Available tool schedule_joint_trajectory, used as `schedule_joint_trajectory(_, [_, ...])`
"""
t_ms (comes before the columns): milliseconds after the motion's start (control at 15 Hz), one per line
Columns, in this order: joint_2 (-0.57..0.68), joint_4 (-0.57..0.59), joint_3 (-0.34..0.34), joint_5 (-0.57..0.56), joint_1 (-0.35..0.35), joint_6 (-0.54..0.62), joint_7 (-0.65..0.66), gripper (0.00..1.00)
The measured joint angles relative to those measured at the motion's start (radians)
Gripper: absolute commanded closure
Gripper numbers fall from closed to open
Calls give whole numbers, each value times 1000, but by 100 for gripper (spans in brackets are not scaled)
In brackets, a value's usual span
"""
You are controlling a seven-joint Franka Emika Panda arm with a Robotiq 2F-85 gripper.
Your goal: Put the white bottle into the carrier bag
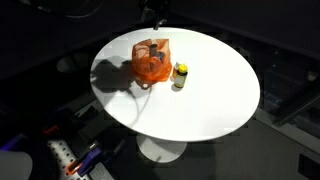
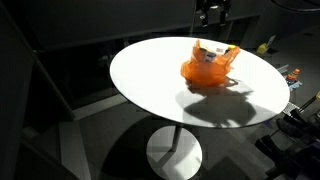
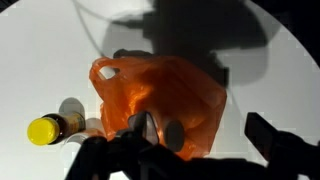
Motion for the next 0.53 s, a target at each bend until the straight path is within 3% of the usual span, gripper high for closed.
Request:
schedule_joint_trajectory(267, [-108, -96, -3, -3, 0, 29, 5, 0])
schedule_joint_trajectory(533, [-242, -270, -3, -28, 17, 162, 28, 0])
